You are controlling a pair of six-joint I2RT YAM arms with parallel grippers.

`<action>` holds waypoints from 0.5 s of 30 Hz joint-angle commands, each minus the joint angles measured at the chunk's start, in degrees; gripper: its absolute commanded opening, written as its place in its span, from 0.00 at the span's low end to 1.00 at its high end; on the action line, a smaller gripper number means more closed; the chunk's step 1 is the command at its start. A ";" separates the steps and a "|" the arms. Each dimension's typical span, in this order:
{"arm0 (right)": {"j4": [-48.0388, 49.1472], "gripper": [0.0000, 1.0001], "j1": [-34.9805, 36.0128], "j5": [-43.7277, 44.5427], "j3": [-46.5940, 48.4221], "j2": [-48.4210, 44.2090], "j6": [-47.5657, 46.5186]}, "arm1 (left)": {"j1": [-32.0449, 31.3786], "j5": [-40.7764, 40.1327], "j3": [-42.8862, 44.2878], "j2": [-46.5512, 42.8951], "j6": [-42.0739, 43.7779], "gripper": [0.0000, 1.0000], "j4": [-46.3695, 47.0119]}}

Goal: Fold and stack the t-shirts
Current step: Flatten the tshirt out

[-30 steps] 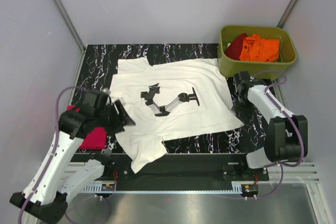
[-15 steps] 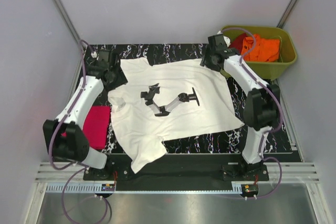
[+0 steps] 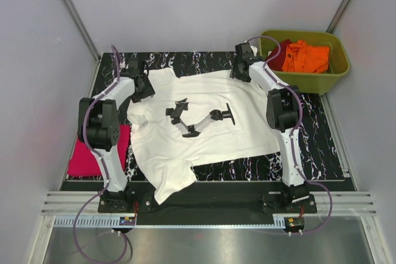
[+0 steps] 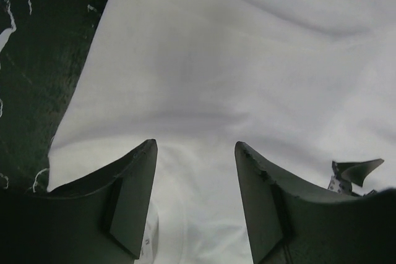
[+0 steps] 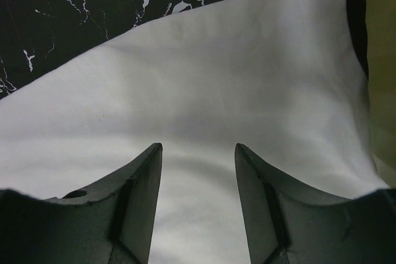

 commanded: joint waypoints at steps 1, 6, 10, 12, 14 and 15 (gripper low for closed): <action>1.94 0.58 0.62 1.50 3.80 0.64 -3.17 | 0.05 0.43 6.40 4.36 -1.10 0.58 2.26; 3.61 0.58 0.80 1.32 5.64 4.15 -3.97 | 1.28 2.97 10.54 10.77 -3.57 0.58 -0.91; 0.01 0.58 1.06 0.45 13.28 9.51 -4.41 | 2.86 4.46 14.50 14.47 -4.19 0.58 -1.89; -0.52 0.58 1.41 0.09 16.53 12.06 -4.23 | 4.18 6.04 17.12 17.19 -4.97 0.57 -2.06; 0.00 0.58 1.50 -0.87 18.20 13.56 -3.79 | 5.06 8.24 18.80 19.13 -5.16 0.57 -1.45; 0.27 0.59 1.59 -1.14 18.56 13.91 -3.62 | 6.54 11.99 20.37 20.88 -4.72 0.57 -0.83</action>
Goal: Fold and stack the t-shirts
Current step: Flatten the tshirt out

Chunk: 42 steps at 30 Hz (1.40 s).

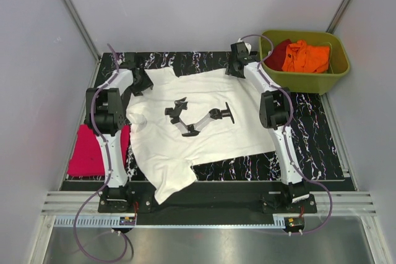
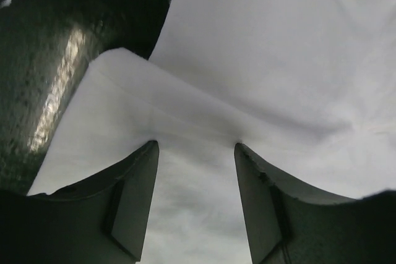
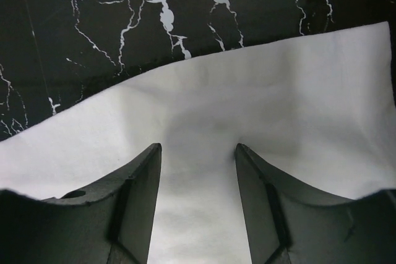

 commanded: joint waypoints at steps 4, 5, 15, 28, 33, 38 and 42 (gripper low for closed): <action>0.53 0.60 1.13 -4.72 6.80 4.39 1.41 | 4.20 11.13 10.99 9.98 1.24 0.57 0.67; 0.97 0.60 1.13 -5.52 7.59 4.57 1.85 | 4.72 14.53 12.92 11.21 1.24 0.57 0.13; 3.34 0.69 1.31 -5.80 9.97 5.27 0.90 | 6.40 24.14 29.92 21.96 -0.78 0.57 -1.90; -1.47 0.73 0.34 -5.88 12.70 -4.28 0.10 | 3.16 13.52 17.26 -2.64 6.95 0.70 -2.68; -6.75 0.75 0.25 -5.18 6.99 -11.50 2.02 | -0.36 7.18 6.02 -16.96 9.14 0.70 -2.77; -12.82 0.76 0.34 -7.46 -3.81 -20.46 5.90 | -3.00 5.69 -11.88 -33.55 8.53 0.66 -3.21; -11.95 0.75 0.34 -10.88 -18.83 -30.65 9.14 | -4.23 5.60 -24.74 -47.02 8.01 0.61 -5.84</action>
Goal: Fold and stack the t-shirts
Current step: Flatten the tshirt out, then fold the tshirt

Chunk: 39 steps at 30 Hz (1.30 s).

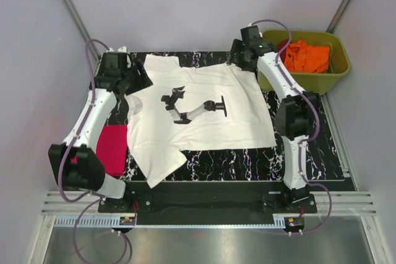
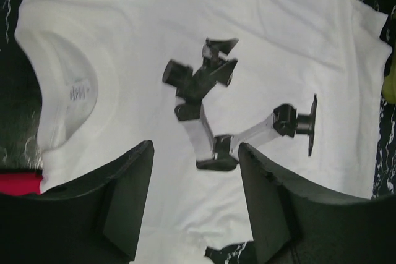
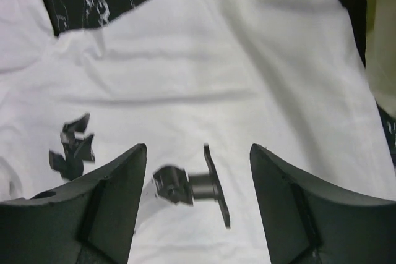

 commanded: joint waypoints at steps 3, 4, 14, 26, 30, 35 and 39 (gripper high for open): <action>0.59 0.72 -0.03 -5.13 -19.86 -16.82 3.80 | -0.68 -2.90 -16.11 -16.36 -0.37 0.59 -5.70; 1.64 0.71 -0.12 -5.31 -25.46 -21.45 3.45 | -0.68 -2.91 -18.05 -18.65 -0.72 0.58 -6.75; 0.59 0.40 -2.22 -3.64 -58.09 -47.23 0.89 | -0.42 -11.60 -31.33 -33.61 -5.28 0.52 -18.01; -3.71 0.40 -11.19 -6.36 -71.74 -58.68 0.46 | 3.80 -16.01 -35.28 -28.69 -15.31 0.38 -17.78; -3.71 0.40 -12.86 -8.47 -71.39 -58.15 0.55 | 8.10 -10.64 -38.72 -24.40 -15.05 0.36 -11.87; -3.19 0.40 -13.83 -11.37 -70.95 -57.54 1.25 | 8.81 -10.20 -39.60 -19.12 -15.14 0.36 -6.78; -2.39 0.40 -14.00 -12.16 -70.95 -56.75 1.34 | 8.99 -11.87 -38.55 -16.30 -14.26 0.37 -5.89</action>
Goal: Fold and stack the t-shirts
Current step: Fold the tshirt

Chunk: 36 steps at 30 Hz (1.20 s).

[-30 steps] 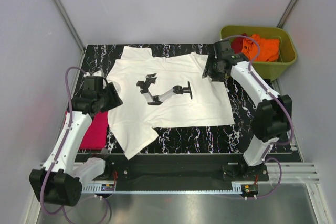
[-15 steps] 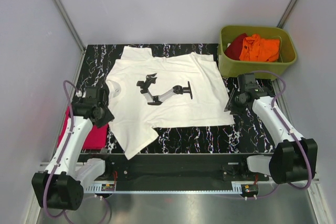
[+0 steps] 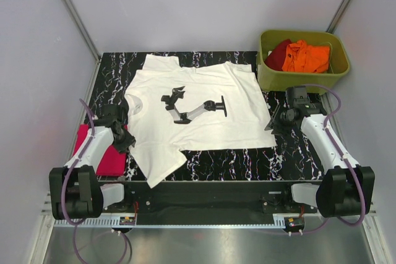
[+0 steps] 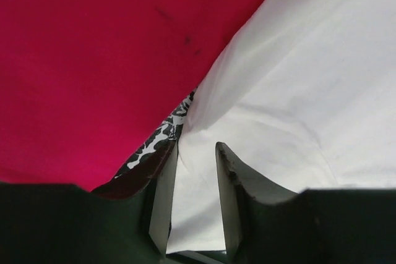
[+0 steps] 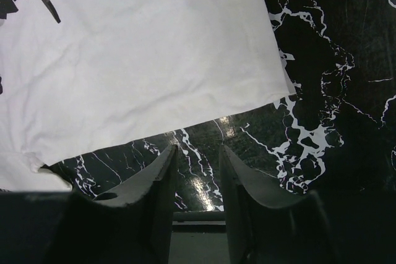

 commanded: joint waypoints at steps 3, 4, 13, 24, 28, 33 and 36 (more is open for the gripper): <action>1.08 0.40 -0.54 -2.11 1.13 0.52 0.09 | 0.40 -0.46 0.55 2.63 0.15 0.38 4.72; 1.08 0.40 -0.72 -1.94 1.13 0.52 0.09 | 0.49 -0.81 0.29 3.25 -0.03 0.38 4.72; 2.05 0.41 -1.25 -2.81 0.43 2.45 0.80 | 1.02 -2.40 0.38 6.32 1.55 0.37 6.82; 0.73 0.44 -1.95 -1.14 0.69 4.83 3.08 | 1.46 -2.39 1.78 5.28 1.91 0.55 4.29; 0.91 0.45 -2.04 -1.84 1.22 5.18 3.34 | 1.37 -2.67 0.91 -1.13 -0.99 0.68 0.33; 0.82 0.44 -2.04 -2.37 1.14 5.44 3.08 | -1.26 1.64 -4.26 -4.65 -4.50 0.61 -0.03; 0.82 0.44 -1.95 -2.55 0.70 5.44 3.17 | -6.18 1.47 -5.15 -6.23 -8.63 0.50 -0.55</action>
